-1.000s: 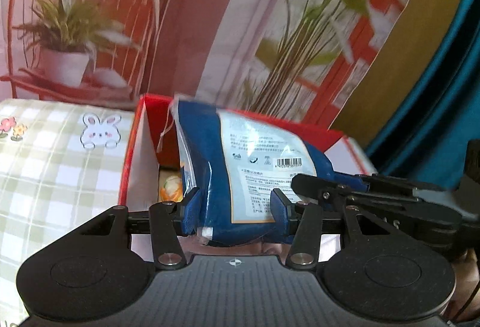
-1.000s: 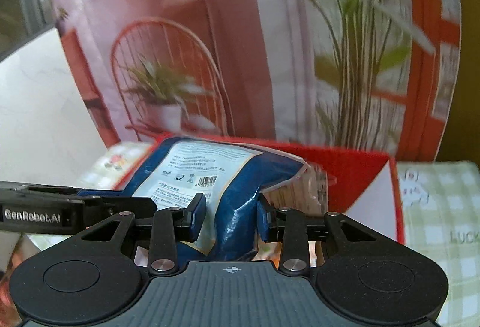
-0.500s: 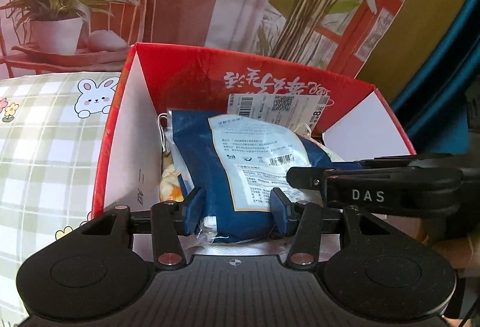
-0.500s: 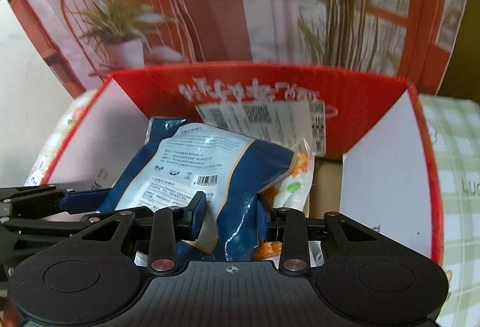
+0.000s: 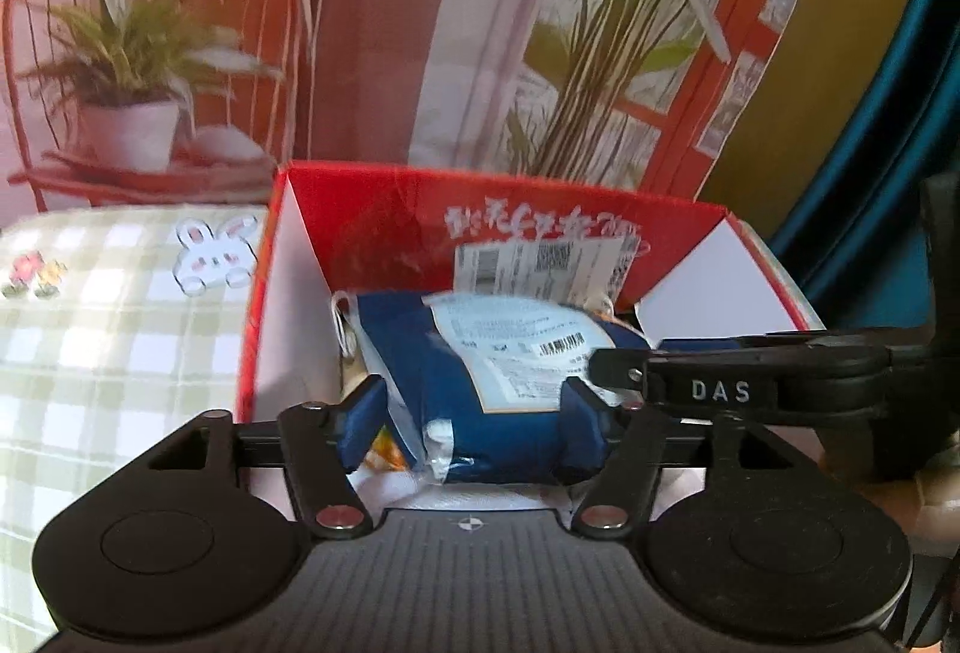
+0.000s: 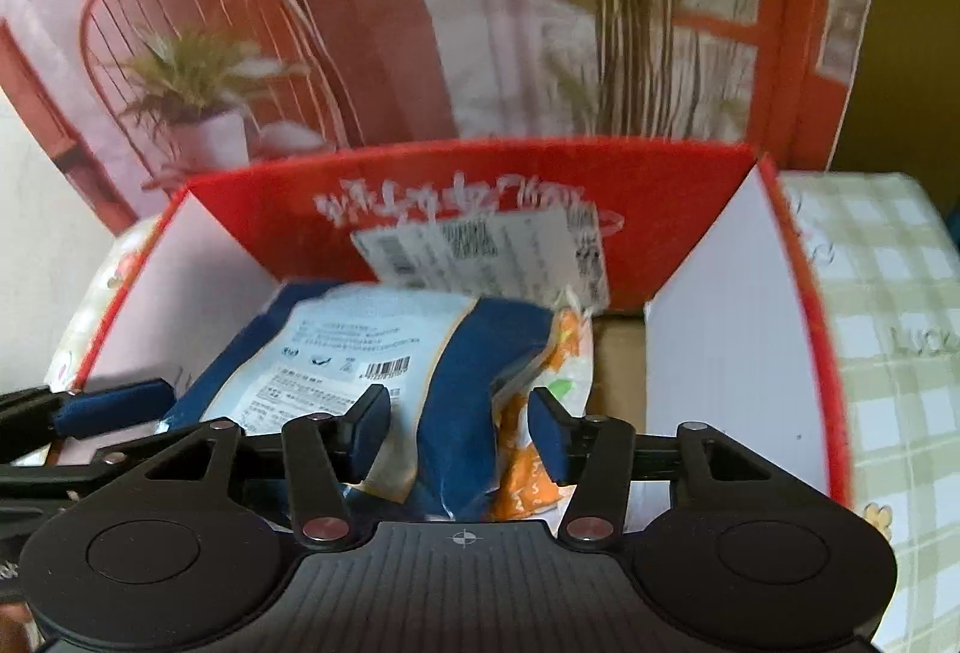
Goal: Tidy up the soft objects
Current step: 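Lower the blue packet into the red box and open both tools, then lift both tools up out of the red box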
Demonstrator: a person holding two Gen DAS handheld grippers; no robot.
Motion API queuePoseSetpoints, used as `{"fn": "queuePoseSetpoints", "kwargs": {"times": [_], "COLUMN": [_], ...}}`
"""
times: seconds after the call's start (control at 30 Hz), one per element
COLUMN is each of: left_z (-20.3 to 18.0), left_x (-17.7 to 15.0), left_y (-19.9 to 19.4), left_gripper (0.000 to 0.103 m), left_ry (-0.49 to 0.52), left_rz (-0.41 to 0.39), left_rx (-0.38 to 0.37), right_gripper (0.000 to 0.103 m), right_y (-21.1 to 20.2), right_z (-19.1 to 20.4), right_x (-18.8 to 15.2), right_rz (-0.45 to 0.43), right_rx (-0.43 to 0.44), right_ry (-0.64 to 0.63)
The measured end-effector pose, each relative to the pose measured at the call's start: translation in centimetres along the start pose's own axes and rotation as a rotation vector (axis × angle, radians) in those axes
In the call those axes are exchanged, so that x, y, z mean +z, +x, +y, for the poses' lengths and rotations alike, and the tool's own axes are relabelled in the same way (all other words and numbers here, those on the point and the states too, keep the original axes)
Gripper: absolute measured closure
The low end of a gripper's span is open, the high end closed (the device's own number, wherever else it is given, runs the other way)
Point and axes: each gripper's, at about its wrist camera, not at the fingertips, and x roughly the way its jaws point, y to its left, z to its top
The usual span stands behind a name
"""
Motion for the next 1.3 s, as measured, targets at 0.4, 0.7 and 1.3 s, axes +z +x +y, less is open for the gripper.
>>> {"fn": "queuePoseSetpoints", "kwargs": {"times": [0.4,0.7,1.3], "left_z": [0.2,-0.2,-3.2], "left_x": [0.1,-1.4,-7.7], "left_y": [-3.0,-6.0,-11.0], "left_gripper": [0.023,0.023,0.023], "left_ry": [-0.004,0.022,0.112], "left_rz": [-0.047,-0.086,-0.209], "left_rx": [0.087,0.107,0.132], "right_gripper": [0.046,0.044,0.044], "right_y": [-5.2,-7.8,-12.2], "right_z": [0.1,0.1,0.4], "right_x": [-0.8,-2.8,-8.8], "right_rz": [-0.081,-0.104,-0.23], "right_rx": [-0.036,-0.023,0.062], "right_ry": [-0.072,-0.097,-0.131]}}
